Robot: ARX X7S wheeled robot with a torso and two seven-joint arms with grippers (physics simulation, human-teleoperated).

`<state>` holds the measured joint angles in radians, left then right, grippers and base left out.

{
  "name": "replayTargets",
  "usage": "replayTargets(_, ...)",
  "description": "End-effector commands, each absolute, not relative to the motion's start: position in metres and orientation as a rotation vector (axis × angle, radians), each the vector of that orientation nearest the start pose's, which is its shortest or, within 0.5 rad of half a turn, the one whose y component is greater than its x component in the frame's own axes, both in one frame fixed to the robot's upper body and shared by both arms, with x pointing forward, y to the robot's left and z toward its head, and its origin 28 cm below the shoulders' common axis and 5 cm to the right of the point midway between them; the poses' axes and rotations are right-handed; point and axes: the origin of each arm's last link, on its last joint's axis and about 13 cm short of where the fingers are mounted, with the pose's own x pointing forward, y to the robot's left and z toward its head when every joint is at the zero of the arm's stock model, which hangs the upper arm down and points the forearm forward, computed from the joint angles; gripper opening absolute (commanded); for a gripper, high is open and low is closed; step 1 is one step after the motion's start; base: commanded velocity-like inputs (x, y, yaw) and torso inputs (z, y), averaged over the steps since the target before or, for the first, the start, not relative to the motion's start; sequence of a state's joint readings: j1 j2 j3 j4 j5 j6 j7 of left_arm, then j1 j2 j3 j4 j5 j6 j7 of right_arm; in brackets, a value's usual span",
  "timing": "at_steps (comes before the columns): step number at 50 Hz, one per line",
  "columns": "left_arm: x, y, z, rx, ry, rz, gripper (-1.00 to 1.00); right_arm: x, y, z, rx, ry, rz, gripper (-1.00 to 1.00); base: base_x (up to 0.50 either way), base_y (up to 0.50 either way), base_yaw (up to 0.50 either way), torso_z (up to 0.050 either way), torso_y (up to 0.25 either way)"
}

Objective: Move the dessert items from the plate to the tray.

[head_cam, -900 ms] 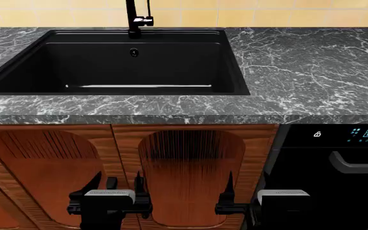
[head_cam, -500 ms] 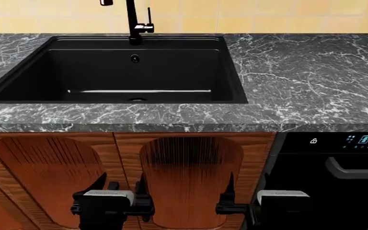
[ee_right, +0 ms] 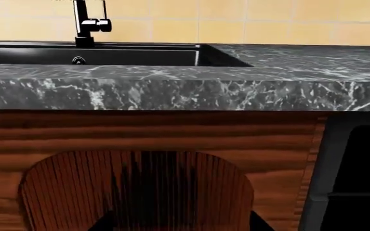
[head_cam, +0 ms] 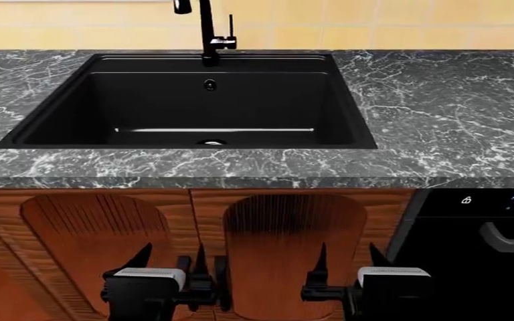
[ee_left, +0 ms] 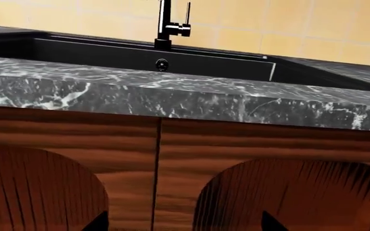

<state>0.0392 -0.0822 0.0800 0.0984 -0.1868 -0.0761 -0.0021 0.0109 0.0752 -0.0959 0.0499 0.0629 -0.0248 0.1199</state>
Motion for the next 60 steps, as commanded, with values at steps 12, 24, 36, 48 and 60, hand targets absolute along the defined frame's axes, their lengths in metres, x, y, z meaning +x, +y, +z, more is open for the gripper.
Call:
replayTargets(12,0.2004,0.2049,0.0204,-0.129,0.039,-0.094,1.0,0.2117,-0.0948,0.0049,-0.026,0.029,-0.027,1.0,0.0,0.5,0.0,0.0,0.0)
replayTargets(24,0.1998,0.2047,0.0202,-0.135,0.042,-0.097,1.0,0.2114,-0.0943,0.0045,-0.026,0.031,-0.024,1.0,0.0,0.5,0.0,0.0,0.0)
replayTargets(36,0.1997,0.2043,0.0199,-0.138,0.045,-0.099,1.0,0.2114,-0.0941,0.004,-0.027,0.032,-0.023,1.0,0.0,0.5,0.0,0.0,0.0)
replayTargets(48,0.1986,0.2038,0.0196,-0.141,0.048,-0.101,1.0,0.2109,-0.0938,0.0035,-0.025,0.035,-0.023,1.0,0.0,0.5,0.0,0.0,0.0)
replayTargets(60,0.1997,0.2039,0.0206,-0.143,0.047,-0.103,1.0,0.2122,-0.0941,0.0044,-0.03,0.036,-0.022,1.0,0.0,0.5,0.0,0.0,0.0)
